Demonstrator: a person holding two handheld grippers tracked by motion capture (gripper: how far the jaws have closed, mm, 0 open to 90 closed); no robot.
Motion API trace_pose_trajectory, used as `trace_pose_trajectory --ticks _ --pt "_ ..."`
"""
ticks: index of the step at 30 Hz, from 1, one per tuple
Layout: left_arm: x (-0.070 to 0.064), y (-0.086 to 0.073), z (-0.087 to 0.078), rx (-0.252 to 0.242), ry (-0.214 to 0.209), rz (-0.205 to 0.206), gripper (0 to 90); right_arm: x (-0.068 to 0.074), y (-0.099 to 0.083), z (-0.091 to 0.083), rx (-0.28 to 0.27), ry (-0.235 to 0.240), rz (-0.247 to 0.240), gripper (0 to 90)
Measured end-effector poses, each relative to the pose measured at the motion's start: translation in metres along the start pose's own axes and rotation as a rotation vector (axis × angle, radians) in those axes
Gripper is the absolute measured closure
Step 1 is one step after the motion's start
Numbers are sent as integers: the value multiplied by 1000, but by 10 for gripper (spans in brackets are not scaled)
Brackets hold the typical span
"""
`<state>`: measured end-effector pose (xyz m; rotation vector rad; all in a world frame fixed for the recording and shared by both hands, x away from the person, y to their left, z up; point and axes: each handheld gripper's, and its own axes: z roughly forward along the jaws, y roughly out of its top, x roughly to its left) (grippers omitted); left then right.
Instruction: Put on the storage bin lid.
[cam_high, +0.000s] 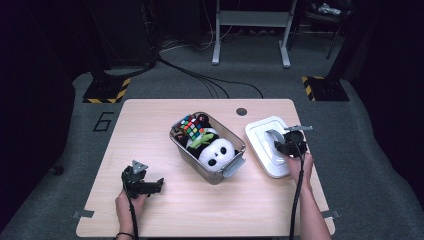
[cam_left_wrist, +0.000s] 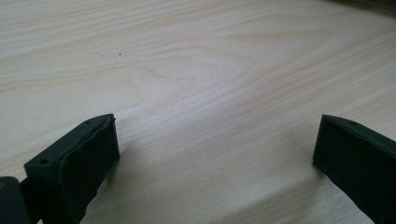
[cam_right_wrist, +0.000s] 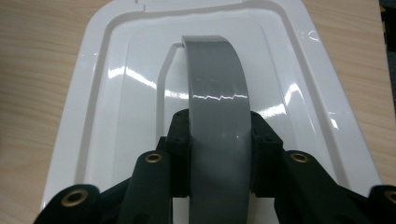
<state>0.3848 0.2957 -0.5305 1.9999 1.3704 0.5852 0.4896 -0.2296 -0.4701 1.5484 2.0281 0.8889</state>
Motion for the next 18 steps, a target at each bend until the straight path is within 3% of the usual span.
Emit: trace_pose_trajectory --ticks 10,18 --pt "-1 0 0 -7 1 -1 3 -4 21 -40 -60 7 -34 666" --pt "-1 0 0 -4 1 -2 3 7 43 -65 -104 31 -60 666"
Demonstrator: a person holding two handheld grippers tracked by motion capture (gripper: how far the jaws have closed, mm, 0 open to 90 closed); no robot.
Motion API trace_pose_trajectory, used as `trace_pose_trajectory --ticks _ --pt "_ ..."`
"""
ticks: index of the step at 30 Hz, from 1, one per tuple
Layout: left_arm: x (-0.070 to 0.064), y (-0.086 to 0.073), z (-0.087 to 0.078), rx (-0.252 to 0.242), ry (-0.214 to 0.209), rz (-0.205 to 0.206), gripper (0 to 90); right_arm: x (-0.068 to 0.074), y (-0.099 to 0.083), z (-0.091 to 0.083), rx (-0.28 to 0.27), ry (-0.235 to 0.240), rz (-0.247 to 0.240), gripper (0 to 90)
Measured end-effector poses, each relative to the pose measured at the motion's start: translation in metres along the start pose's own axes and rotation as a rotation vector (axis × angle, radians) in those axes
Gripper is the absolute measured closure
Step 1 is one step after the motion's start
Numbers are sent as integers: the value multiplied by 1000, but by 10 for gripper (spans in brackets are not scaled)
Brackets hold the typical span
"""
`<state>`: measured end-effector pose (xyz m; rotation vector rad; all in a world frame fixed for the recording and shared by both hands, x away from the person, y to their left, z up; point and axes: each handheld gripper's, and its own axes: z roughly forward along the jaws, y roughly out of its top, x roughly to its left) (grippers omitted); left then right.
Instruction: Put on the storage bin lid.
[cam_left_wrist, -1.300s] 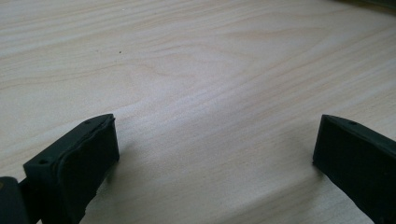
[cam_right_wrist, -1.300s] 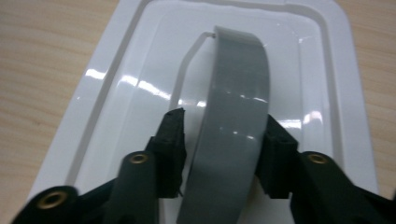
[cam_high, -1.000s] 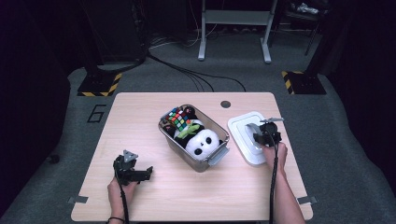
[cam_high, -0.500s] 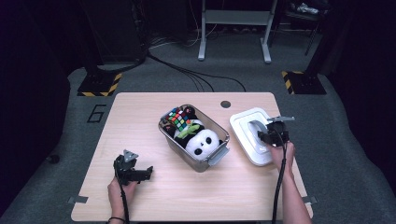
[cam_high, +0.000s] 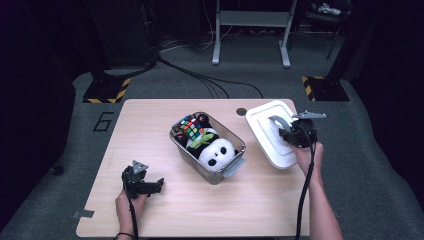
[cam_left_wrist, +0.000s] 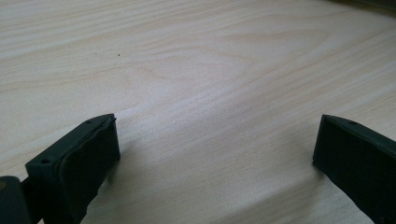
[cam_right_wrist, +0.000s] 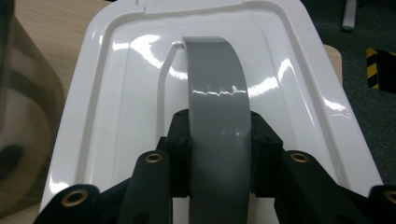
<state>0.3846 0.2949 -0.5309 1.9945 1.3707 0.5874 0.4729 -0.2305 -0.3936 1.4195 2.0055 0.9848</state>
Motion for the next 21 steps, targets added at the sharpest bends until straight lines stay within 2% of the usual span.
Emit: trace_pose_trajectory --ticks 5,21 --pt "0 0 0 0 0 0 3 13 13 -7 -11 24 -22 666" --pt "0 0 0 -1 -2 1 3 51 42 -19 -69 117 -43 666"
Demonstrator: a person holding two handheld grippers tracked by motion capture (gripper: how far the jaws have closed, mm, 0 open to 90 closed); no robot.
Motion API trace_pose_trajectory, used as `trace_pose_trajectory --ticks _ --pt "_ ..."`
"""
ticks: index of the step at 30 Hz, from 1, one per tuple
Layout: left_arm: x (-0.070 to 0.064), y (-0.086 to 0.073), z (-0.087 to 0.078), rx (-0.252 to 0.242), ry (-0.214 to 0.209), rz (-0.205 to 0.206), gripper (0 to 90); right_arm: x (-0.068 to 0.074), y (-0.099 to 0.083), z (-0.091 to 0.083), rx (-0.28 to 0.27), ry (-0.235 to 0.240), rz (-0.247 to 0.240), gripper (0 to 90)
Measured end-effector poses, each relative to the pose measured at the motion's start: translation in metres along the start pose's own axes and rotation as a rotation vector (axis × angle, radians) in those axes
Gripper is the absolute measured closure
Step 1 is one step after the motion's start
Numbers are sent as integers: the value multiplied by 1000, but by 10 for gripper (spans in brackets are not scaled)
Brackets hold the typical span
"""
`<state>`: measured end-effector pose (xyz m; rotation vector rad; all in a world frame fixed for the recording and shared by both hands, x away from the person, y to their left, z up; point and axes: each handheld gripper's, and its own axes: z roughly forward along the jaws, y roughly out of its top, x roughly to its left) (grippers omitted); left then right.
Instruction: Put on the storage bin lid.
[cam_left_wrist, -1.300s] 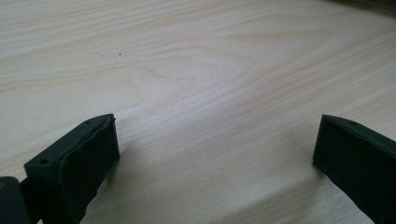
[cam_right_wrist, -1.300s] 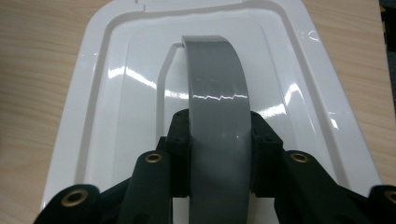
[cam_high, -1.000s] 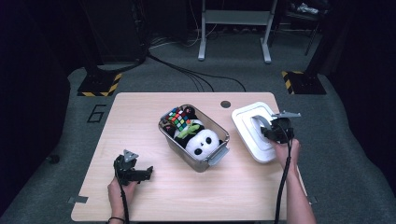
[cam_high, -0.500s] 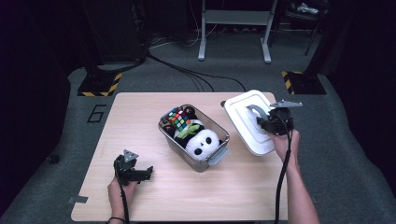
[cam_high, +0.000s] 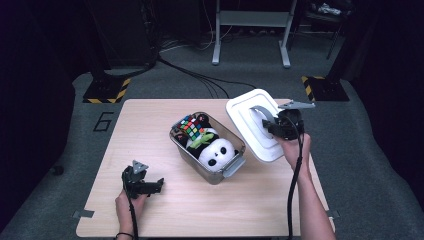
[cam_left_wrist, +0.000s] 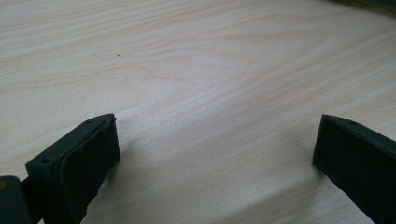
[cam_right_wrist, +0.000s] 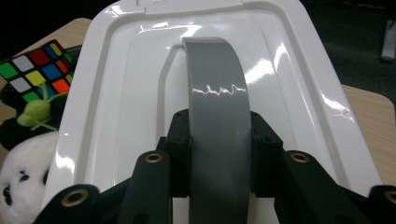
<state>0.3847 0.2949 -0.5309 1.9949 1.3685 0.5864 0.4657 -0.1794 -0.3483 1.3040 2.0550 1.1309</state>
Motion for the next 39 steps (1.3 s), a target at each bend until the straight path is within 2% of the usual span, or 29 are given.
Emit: trace_pose_trajectory --ticks 15,27,39 --pt "1 0 -1 9 -3 10 4 56 19 16 10 94 -55 666" --pt "0 0 0 6 -3 2 3 89 28 31 9 162 -64 666" --pt "0 0 -1 9 -6 2 3 116 30 49 35 194 -91 666"
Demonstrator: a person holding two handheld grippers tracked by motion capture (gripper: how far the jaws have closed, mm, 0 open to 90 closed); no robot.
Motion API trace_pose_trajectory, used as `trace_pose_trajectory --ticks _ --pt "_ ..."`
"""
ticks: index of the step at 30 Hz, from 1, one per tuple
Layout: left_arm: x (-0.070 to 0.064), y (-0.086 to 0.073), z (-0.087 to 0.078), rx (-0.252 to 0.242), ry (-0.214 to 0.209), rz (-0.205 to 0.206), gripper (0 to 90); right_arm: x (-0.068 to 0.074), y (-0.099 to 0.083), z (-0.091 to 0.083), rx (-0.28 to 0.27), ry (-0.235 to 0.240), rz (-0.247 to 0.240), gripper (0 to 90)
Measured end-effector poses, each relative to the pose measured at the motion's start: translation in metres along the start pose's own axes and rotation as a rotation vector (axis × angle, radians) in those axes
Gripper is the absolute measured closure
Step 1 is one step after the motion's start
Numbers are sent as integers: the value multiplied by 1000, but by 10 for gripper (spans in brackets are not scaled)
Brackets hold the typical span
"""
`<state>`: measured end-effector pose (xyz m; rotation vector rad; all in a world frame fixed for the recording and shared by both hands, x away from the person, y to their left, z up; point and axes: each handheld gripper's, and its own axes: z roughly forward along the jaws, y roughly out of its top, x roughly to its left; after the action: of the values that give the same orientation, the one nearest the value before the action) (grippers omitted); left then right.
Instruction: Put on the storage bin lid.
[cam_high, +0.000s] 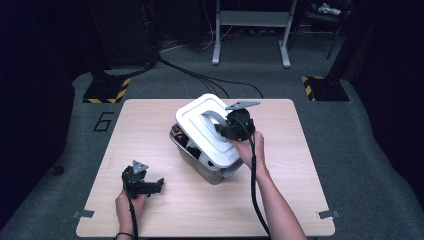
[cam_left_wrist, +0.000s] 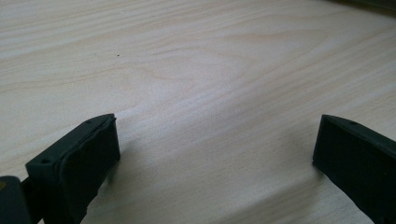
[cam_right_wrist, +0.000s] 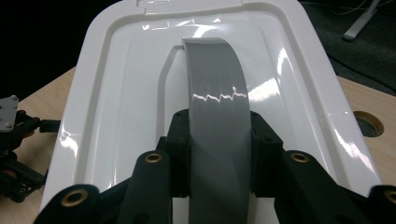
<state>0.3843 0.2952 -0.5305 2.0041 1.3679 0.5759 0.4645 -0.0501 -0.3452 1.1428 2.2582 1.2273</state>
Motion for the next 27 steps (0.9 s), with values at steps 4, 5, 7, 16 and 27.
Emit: trace_pose_trajectory --ticks 4,5,7,16,27 --pt "0 0 0 1 0 0 3 4 0 4 18 6 3 666" --pt "0 0 0 1 0 0 4 5 0 6 21 6 -6 665" --pt "0 0 0 0 0 0 4 7 0 8 31 10 -2 665" --pt "0 0 0 2 -2 0 4 17 -3 20 58 9 -28 665" --pt "0 0 0 4 -2 0 4 20 -14 30 80 4 -16 666"
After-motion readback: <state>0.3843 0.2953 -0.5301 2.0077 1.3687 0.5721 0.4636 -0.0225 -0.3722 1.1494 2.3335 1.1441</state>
